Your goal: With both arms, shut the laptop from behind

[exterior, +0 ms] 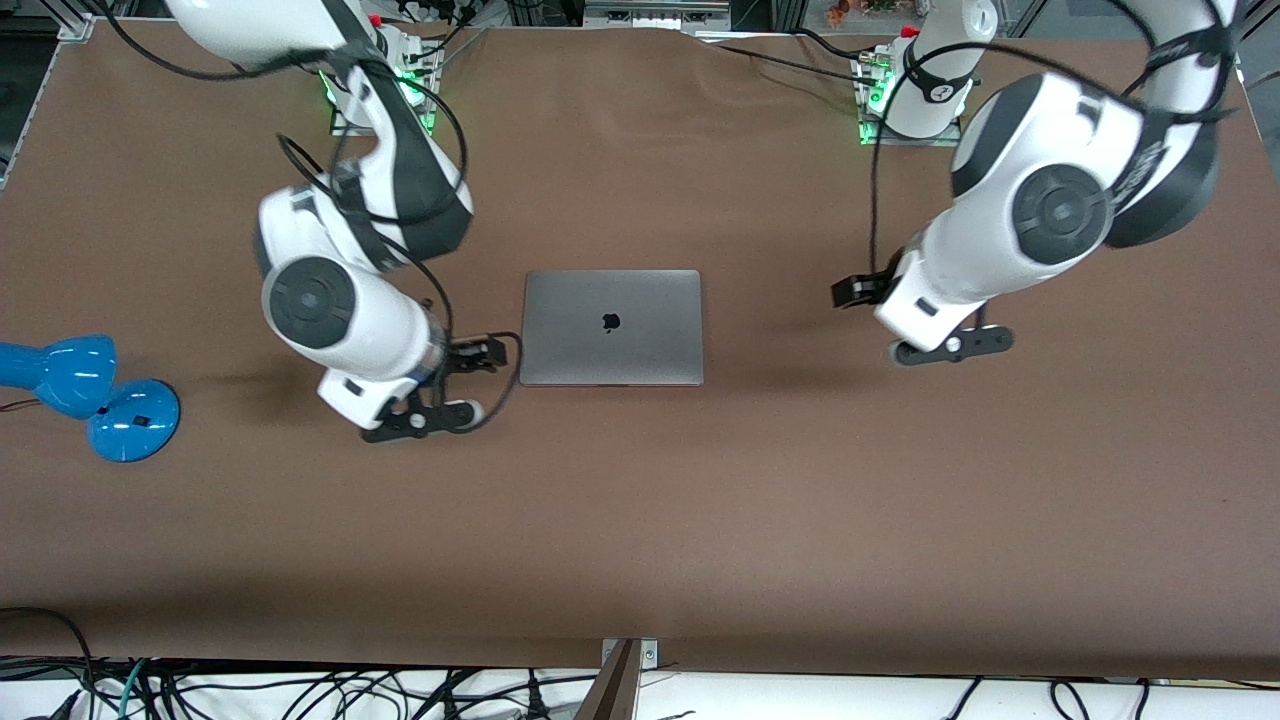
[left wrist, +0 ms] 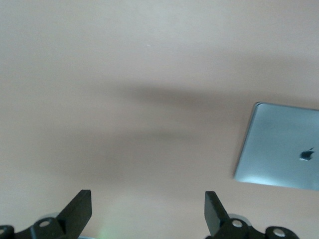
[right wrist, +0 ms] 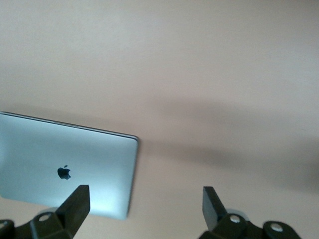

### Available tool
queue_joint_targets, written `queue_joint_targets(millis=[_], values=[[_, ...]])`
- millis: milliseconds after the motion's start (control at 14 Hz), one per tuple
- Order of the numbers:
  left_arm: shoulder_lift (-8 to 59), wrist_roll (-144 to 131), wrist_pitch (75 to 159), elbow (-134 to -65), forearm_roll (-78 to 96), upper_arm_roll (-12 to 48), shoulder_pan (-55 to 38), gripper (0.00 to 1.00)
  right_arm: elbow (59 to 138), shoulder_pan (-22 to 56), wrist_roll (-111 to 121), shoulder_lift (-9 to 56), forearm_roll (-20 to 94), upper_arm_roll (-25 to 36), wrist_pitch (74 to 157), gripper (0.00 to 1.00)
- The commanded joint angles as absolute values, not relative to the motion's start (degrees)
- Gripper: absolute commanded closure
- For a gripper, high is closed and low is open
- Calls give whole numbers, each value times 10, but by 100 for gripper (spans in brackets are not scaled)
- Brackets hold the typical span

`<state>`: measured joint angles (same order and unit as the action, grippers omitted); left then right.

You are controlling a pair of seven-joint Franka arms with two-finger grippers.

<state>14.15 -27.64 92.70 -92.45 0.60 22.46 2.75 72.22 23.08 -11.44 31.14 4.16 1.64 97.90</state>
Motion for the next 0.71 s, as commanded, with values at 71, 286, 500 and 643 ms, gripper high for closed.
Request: queue_joint_targets(millis=[71,286,500,643], values=[[50,-176,935,-1003,-11,179,36,0,805,172,-108,220,41,10,977,0],[4,-133,935,-1034,-10,121,-9,0,830,148,-110,176,36,9,960,0],[-32,-71,936,-1045,-2,49,-58,0,831,110,-110,142,34,9,926,0],[-43,-71,937,-1049,-1,47,-71,0,831,87,-110,120,34,8,903,0]])
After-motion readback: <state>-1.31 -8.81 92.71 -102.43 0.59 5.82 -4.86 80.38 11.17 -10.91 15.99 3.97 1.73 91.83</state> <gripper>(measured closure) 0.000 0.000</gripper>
